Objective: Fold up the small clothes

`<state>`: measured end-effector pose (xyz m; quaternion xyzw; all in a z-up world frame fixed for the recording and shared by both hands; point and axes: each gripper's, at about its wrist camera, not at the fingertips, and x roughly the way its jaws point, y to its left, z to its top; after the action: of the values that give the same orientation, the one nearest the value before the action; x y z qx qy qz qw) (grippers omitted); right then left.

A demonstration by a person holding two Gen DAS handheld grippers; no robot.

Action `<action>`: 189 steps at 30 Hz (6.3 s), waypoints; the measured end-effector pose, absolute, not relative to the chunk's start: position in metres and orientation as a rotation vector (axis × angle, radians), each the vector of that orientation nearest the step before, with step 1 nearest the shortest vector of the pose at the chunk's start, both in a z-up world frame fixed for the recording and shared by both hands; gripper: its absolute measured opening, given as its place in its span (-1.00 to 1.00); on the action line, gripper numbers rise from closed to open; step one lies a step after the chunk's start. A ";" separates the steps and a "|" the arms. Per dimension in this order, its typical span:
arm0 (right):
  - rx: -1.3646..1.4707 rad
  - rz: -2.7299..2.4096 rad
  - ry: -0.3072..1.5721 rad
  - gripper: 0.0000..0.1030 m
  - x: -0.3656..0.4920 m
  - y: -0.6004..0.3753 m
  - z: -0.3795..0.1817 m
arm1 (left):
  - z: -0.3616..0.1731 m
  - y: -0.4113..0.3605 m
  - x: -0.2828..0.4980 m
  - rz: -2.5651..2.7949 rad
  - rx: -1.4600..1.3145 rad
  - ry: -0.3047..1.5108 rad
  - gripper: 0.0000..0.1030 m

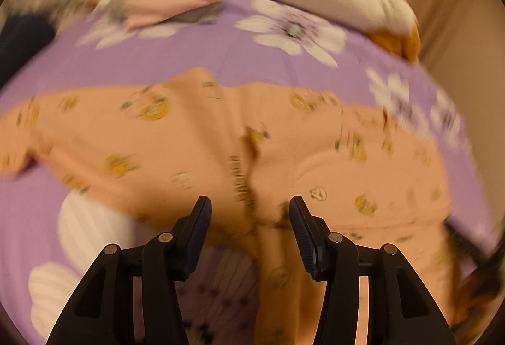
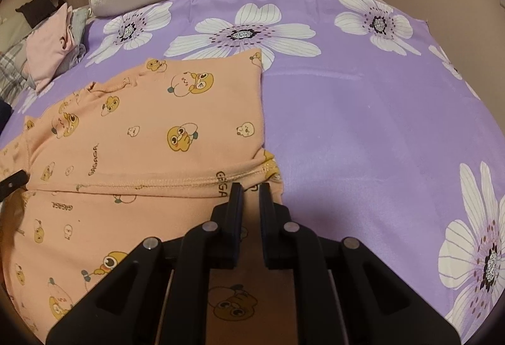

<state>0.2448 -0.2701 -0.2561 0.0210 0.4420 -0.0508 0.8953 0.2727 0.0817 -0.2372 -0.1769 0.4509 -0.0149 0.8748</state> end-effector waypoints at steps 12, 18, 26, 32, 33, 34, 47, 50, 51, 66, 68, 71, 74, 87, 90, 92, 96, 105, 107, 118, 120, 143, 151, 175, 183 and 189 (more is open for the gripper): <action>-0.093 -0.127 0.911 -0.63 0.237 -0.254 -0.259 | -0.274 0.273 0.243 0.047 -1.198 0.845 0.34; -0.032 -0.100 0.902 -0.63 0.236 -0.260 -0.260 | -0.274 0.285 0.259 0.118 -1.119 0.796 -0.05; -0.072 -0.109 0.899 -0.61 0.236 -0.254 -0.261 | -0.263 0.266 0.261 0.341 -0.801 0.862 -0.84; -0.021 -0.088 0.899 -0.60 0.237 -0.261 -0.261 | -0.234 0.237 0.256 0.352 -0.622 0.803 -0.89; -0.020 -0.088 0.899 -0.59 0.238 -0.260 -0.261 | -0.225 0.232 0.251 0.337 -0.621 0.767 -0.89; -0.027 -0.091 0.900 -0.59 0.238 -0.258 -0.261 | -0.219 0.227 0.248 0.326 -0.621 0.744 -0.89; 0.354 -0.090 0.924 -0.50 0.215 -0.333 -0.227 | -0.182 -0.099 0.319 -0.152 0.051 0.835 -0.88; 0.346 -0.206 0.883 -0.30 0.209 -0.360 -0.226 | -0.248 -0.148 0.323 -0.206 0.209 1.080 -0.70; 0.358 -0.238 0.888 -0.30 0.209 -0.367 -0.229 | -0.260 -0.153 0.318 -0.170 0.253 1.048 -0.65; 0.065 -0.195 0.944 0.26 0.233 -0.312 -0.258 | -0.199 0.030 0.246 0.176 0.028 0.871 0.50; 0.056 -0.205 0.937 0.29 0.234 -0.316 -0.258 | -0.222 0.035 0.255 0.164 0.097 0.957 0.30; 0.082 -0.204 0.931 0.35 0.236 -0.323 -0.259 | -0.252 0.028 0.264 0.128 0.147 0.975 0.19; 0.084 -0.205 0.924 0.36 0.234 -0.322 -0.259 | -0.254 0.033 0.274 0.176 0.094 0.942 0.19; 0.073 -0.249 0.932 0.24 0.229 -0.310 -0.254 | -0.261 0.071 0.267 0.093 -0.129 0.908 0.14; 0.099 -0.212 0.990 0.01 0.234 -0.288 -0.242 | -0.260 0.064 0.268 0.077 -0.099 0.904 -0.19; 0.129 -0.071 1.002 0.01 0.242 -0.257 -0.225 | -0.259 0.060 0.266 0.050 -0.102 0.898 -0.38; 0.140 0.150 0.993 0.06 0.265 -0.188 -0.198 | -0.259 0.071 0.264 -0.021 -0.238 0.896 -0.71; -0.069 0.312 1.085 0.24 0.321 -0.039 -0.227 | -0.272 0.103 0.269 -0.138 -0.528 0.898 -0.71; -0.140 0.278 1.116 -0.18 0.331 -0.031 -0.247 | -0.272 0.102 0.270 -0.141 -0.529 0.898 -0.71; 0.230 -0.005 1.039 -0.72 0.337 -0.195 -0.220 | -0.273 0.106 0.272 -0.158 -0.566 0.894 -0.72; 0.339 -0.066 1.072 -0.71 0.336 -0.238 -0.231 | -0.272 0.105 0.271 -0.154 -0.554 0.892 -0.72; 0.550 -0.079 1.002 0.53 0.309 -0.288 -0.230 | -0.275 0.114 0.271 -0.193 -0.621 0.887 -0.72; 0.028 -0.103 1.057 0.10 0.333 -0.201 -0.244 | -0.275 0.115 0.271 -0.201 -0.631 0.887 -0.72; 0.322 -0.058 0.918 -0.83 0.299 -0.281 -0.199 | -0.274 0.116 0.272 -0.203 -0.633 0.887 -0.72; 0.324 0.021 1.078 -1.00 0.317 -0.244 -0.258 | -0.274 0.115 0.272 -0.207 -0.643 0.888 -0.72; 0.348 0.078 1.078 -0.80 0.320 -0.228 -0.235 | -0.273 0.114 0.272 -0.201 -0.629 0.890 -0.72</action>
<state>0.3202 -0.2282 -0.2349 0.1650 0.5103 0.0368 0.8432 0.2718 0.1140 -0.2734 -0.2986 0.4226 -0.0954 0.8504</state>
